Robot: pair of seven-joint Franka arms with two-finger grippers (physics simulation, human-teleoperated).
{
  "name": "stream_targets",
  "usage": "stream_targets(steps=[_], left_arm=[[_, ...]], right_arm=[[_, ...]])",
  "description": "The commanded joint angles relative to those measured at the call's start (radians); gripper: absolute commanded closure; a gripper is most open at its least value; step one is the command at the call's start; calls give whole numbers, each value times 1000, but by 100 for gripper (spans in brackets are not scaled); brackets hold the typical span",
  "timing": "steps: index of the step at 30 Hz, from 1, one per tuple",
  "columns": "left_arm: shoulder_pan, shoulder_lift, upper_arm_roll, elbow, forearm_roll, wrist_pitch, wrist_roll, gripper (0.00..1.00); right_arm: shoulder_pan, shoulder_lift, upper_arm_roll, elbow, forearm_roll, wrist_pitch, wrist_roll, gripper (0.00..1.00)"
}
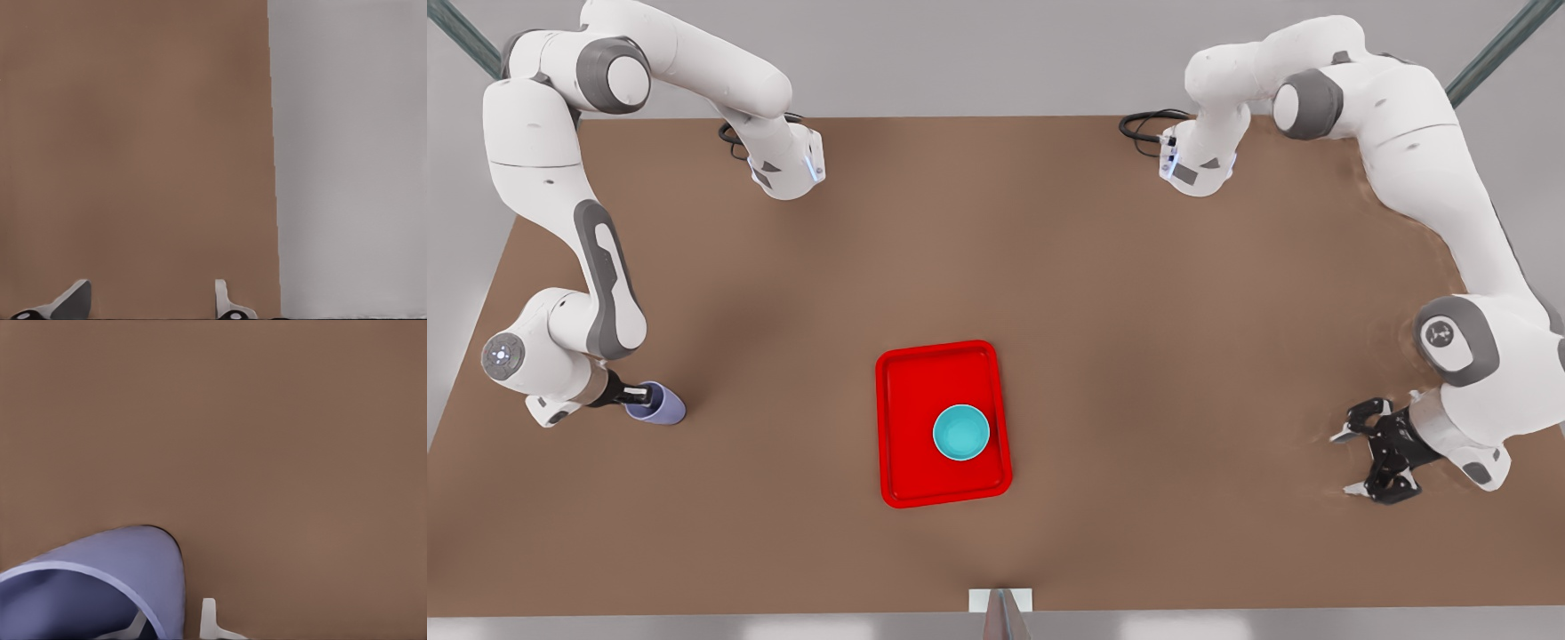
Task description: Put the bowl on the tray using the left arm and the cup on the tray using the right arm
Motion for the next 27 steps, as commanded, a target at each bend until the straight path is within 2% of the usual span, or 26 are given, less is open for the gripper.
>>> stream_targets(steps=[1,2,3,4,6,8,9,12,15,18,19,24,27], left_arm=[[-3,1,-3,-5,194,-6,770,0],[-75,-10,-9,-5,404,-95,872,0],[-180,-91,-5,1,456,-250,864,0],[-195,-278,-13,-109,463,-296,861,0],[-252,-494,24,-305,400,-290,860,0],[-255,-520,26,-387,394,-227,860,0],[-255,-533,26,-428,380,-198,861,0],[-255,-516,26,-430,380,-198,860,0],[-257,-491,24,-422,369,-193,860,0],[-255,-479,26,-424,368,-173,861,0],[-257,-479,26,-424,368,-175,860,0],[-261,-476,24,-424,368,-174,860,0],[-260,-470,24,-424,368,-174,860,0]], right_arm=[[0,-2,0,0,0,0,-3,79],[0,-2,3,0,0,-6,-5,79],[2,-3,5,0,0,-18,-5,79],[2,-5,6,0,0,-28,-5,79],[5,-9,6,2,0,-31,-5,79],[12,-12,8,28,0,-72,1,79],[46,-12,8,97,2,-192,24,79],[89,-54,29,146,2,-324,49,79],[92,-192,202,167,0,-456,90,79],[98,-206,422,192,-1,-495,213,79],[138,-204,456,210,-3,-512,280,79],[448,-141,445,253,-38,-492,692,79],[517,-40,440,314,-80,-431,785,79]])
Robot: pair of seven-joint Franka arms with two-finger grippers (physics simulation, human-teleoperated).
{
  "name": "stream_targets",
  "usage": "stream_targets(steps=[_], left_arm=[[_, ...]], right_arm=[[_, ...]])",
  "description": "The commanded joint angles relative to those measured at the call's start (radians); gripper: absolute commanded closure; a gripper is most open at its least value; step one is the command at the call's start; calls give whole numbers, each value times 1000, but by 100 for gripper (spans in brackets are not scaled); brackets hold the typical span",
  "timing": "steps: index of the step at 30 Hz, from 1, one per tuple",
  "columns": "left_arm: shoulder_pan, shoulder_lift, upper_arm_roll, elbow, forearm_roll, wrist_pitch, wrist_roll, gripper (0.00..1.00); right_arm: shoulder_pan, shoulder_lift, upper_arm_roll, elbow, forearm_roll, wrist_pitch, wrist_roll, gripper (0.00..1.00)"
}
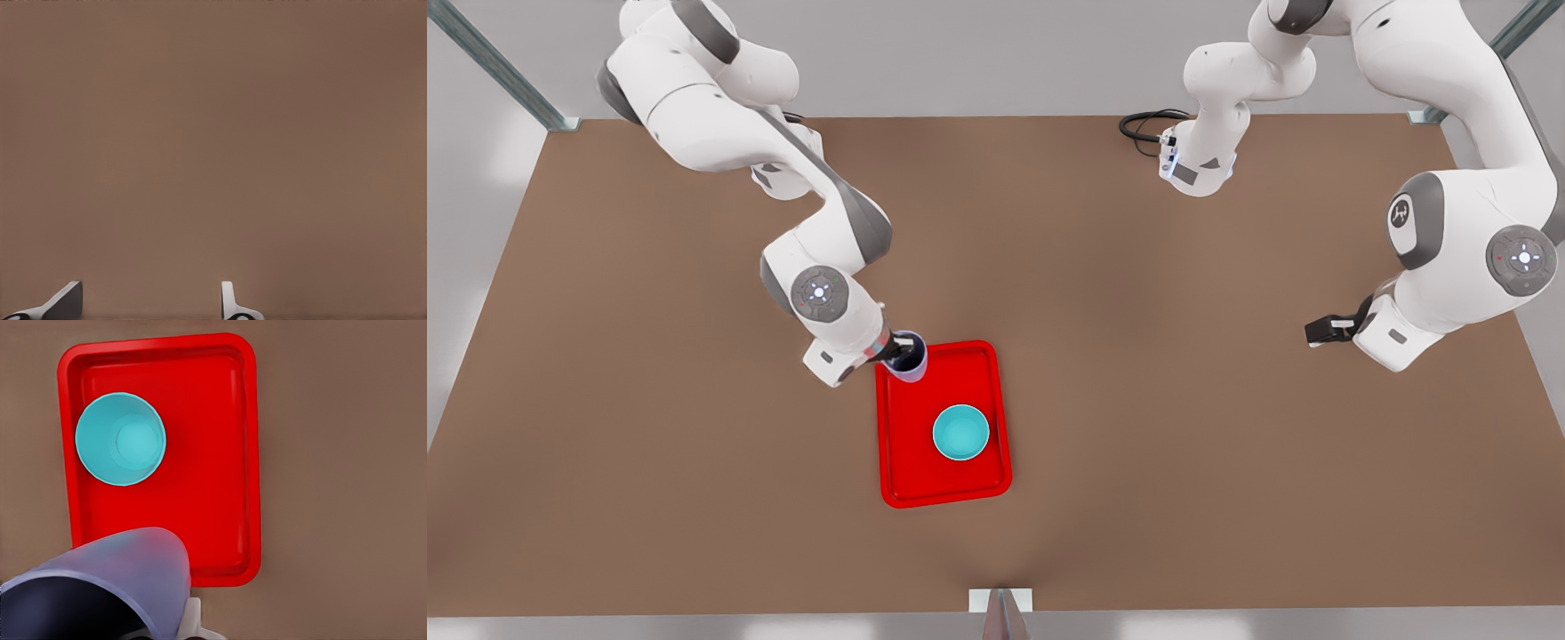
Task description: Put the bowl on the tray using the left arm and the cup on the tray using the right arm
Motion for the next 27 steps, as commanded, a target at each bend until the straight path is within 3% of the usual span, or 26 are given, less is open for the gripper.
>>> stream_targets(steps=[1,5,6,7,15,16,17,18,20,22,27], left_arm=[[0,0,0,0,0,0,0,0],[0,3,0,0,0,0,0,0],[0,3,0,0,0,0,0,0],[0,3,0,0,0,0,0,0],[0,8,0,0,0,0,0,0],[0,8,0,0,0,0,0,0],[0,8,0,0,0,0,0,0],[0,8,0,0,0,0,0,0],[0,14,0,0,0,-2,0,0],[2,20,0,0,0,0,0,0],[2,20,0,0,0,-5,-2,0]], right_arm=[[2,13,0,0,-17,9,15,79],[32,120,-24,3,-87,94,76,79],[85,128,-101,3,-95,100,75,79],[95,139,-126,3,-96,111,66,79],[97,189,-141,-2,-107,160,76,79],[95,189,-141,-2,-107,158,76,63],[95,189,-141,-2,-107,160,76,59],[97,189,-141,-2,-107,160,76,41],[95,193,-141,-2,-107,160,76,23],[95,194,-141,-2,-107,160,78,15],[94,188,-139,3,-98,167,76,10]])
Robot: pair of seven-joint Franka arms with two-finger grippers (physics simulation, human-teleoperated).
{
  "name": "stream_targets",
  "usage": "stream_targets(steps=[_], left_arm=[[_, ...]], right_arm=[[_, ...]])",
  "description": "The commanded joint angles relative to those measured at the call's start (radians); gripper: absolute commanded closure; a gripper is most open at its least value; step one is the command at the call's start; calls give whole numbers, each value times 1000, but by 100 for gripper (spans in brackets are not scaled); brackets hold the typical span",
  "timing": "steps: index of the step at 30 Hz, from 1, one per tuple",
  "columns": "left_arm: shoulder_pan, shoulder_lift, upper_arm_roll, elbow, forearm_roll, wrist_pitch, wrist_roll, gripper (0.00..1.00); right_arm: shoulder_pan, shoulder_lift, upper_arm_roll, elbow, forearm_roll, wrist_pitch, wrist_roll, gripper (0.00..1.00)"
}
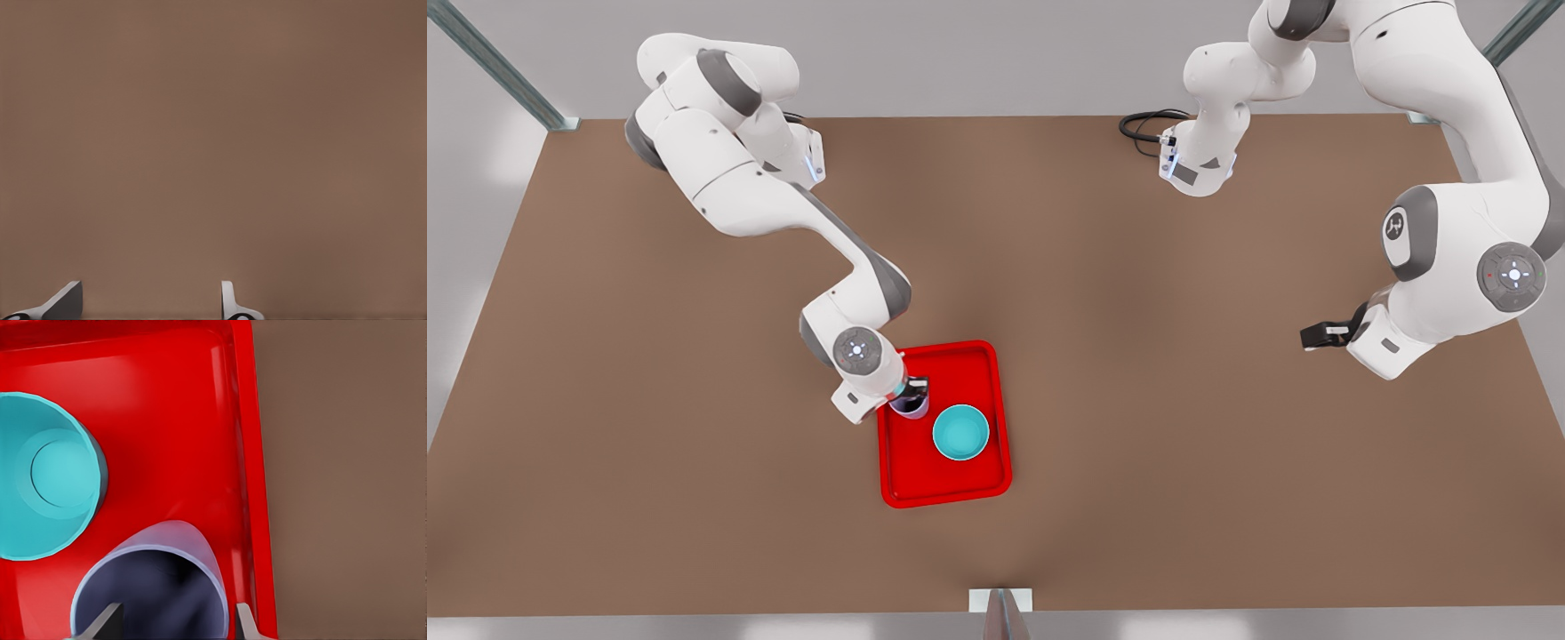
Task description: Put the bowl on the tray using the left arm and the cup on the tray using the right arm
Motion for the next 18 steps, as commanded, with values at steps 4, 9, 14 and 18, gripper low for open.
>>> stream_targets(steps=[4,9,14,18], left_arm=[[0,0,2,-1,0,1,1,0],[0,0,2,0,0,1,1,0],[-1,0,0,0,0,1,1,0],[0,0,0,0,0,1,1,0]], right_arm=[[-5,-17,40,126,3,-190,-7,0],[-51,-163,103,440,24,-646,-194,0],[-63,-694,-429,-60,379,-584,-602,0],[-132,-691,-414,-47,385,-583,-608,0]])
